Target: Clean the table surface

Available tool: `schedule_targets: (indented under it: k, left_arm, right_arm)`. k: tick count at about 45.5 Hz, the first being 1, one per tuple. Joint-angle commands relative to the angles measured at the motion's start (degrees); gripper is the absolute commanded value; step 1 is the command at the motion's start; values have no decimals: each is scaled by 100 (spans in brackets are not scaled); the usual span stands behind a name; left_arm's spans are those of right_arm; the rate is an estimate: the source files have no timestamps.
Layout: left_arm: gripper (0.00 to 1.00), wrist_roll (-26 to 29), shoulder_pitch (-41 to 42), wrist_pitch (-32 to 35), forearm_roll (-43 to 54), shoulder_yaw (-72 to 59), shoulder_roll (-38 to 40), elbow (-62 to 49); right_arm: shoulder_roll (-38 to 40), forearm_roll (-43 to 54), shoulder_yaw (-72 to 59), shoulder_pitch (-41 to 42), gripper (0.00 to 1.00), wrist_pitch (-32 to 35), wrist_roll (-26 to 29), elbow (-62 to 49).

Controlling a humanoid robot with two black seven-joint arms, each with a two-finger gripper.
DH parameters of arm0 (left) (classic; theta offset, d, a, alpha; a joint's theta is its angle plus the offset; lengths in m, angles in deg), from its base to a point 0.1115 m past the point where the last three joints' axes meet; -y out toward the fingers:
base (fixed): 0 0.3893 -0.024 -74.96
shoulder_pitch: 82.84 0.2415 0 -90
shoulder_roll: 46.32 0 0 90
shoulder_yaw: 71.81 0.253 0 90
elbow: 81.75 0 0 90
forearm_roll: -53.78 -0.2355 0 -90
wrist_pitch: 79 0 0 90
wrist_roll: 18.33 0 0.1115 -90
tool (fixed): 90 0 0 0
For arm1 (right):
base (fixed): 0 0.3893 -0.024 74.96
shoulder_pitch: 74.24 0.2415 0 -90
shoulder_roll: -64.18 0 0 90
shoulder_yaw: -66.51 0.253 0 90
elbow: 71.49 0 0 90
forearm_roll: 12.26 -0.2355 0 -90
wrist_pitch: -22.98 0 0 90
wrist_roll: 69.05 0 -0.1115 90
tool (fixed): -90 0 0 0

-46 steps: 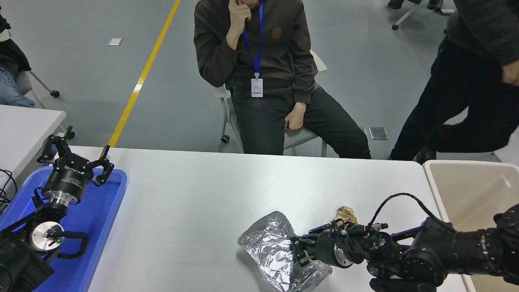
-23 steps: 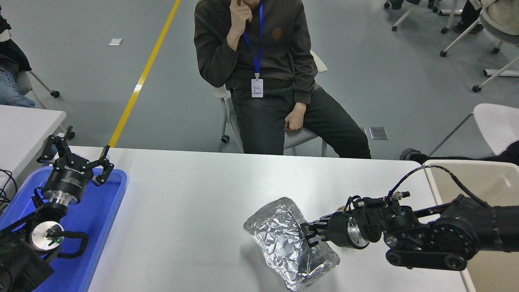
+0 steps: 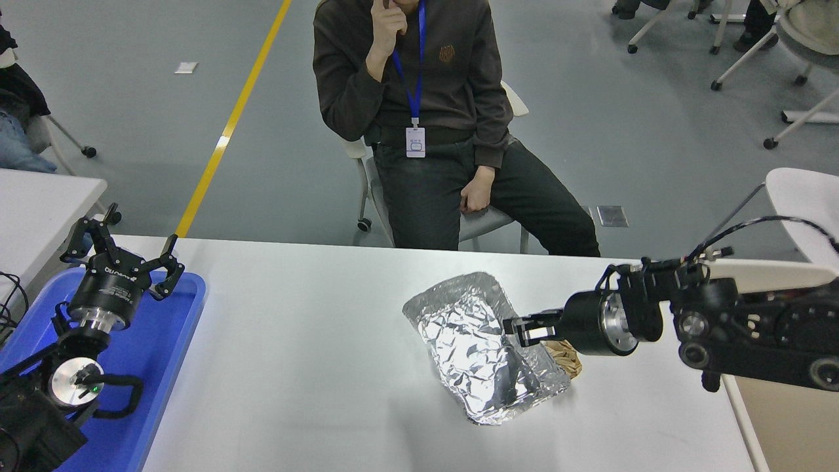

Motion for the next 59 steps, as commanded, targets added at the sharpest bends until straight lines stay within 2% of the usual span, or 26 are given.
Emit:
schedule_targets:
  k: [1,11,27,33,45,59]
  left_arm:
    - [100,0,0,0,0,0,0,0]
    - [100,0,0,0,0,0,0,0]
    - [100,0,0,0,0,0,0,0]
    - [100,0,0,0,0,0,0,0]
    - [100,0,0,0,0,0,0,0]
    - [100,0,0,0,0,0,0,0]
  right_arm:
    - [726,-260,888,105,0,641,-151,164]
    - [1421,-251,1372,70,0,984,-230,244]
    - [2370,-198,1416,-326,0,914,-511,121]
    - [2783,-207,1416,-484,0,782,-906,-64]
    - [3522,-269,1328,-625,0,729,-1329,-257]
    - [3821,-260,1293,-1556,0,334,-1865,-1179]
